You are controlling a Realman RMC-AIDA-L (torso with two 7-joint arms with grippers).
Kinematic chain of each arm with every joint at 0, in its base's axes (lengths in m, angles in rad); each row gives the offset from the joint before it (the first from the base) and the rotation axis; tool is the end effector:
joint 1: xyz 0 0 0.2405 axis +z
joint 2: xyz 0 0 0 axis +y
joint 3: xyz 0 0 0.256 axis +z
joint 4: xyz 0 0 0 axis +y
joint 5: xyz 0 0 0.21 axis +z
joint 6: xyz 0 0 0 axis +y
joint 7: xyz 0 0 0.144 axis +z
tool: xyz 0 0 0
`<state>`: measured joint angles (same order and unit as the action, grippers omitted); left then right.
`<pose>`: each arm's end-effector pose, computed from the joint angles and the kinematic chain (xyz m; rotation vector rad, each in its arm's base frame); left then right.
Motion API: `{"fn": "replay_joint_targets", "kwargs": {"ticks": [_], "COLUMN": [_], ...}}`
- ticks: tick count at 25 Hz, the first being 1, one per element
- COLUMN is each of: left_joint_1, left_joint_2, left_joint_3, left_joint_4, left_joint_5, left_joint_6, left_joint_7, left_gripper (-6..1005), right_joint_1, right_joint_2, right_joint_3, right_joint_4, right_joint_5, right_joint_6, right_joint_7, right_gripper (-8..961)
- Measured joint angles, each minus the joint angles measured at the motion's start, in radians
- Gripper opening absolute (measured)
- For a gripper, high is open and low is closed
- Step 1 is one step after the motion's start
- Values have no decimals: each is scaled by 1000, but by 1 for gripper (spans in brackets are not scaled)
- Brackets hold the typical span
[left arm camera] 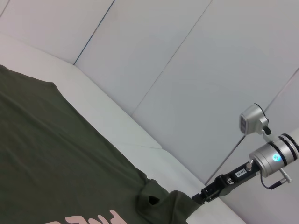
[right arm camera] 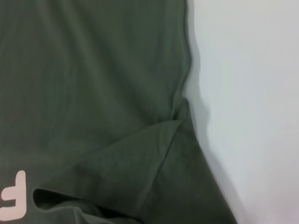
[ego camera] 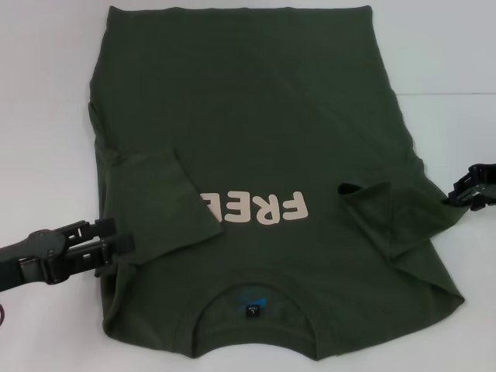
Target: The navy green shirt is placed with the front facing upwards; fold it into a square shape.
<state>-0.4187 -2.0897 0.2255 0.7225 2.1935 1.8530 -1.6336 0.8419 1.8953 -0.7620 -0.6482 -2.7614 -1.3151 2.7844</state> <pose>-0.3088 0.2700 0.0459 -2.4649 -1.1614 -0.9835 0.2830 0.4204 0.0688 -1.9213 1.7714 -0.1706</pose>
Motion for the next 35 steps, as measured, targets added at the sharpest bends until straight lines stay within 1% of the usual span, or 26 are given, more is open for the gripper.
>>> {"fn": "replay_joint_targets", "kwargs": {"ticks": [9,14,19,23,28,35], "left_joint_1": [-2,-3,-3,-5,-5,-5], "left_joint_2": [-1,-1,-1,-1,-1,-1], "left_joint_3": [0,0,0,0,0,-3], "left_joint_4": [0,0,-9,-12,-12,-13], "left_joint_5": [0,0,0,0,0,0], "left_joint_6": [0,-1,-2,-5,-6,-6], "left_joint_7": [0,3,10,10,12,12], "left_gripper": [796,795,795,795,795,794], "right_joint_1": [6,8,9,7,0,-1], "right_joint_2": [2,2,1,4,-4,13], "right_joint_3": [-2,-2,3,9,10,10], "right_joint_4": [-1,-1,-13,-26,-27,-23], "right_joint_5": [-10,-12,-2,63,200,320], "right_joint_6": [0,-4,-10,-13,-21,8], "right_joint_7": [1,-4,-15,-29,-57,-80], "right_gripper": [295,85,11,4,1,1]}}
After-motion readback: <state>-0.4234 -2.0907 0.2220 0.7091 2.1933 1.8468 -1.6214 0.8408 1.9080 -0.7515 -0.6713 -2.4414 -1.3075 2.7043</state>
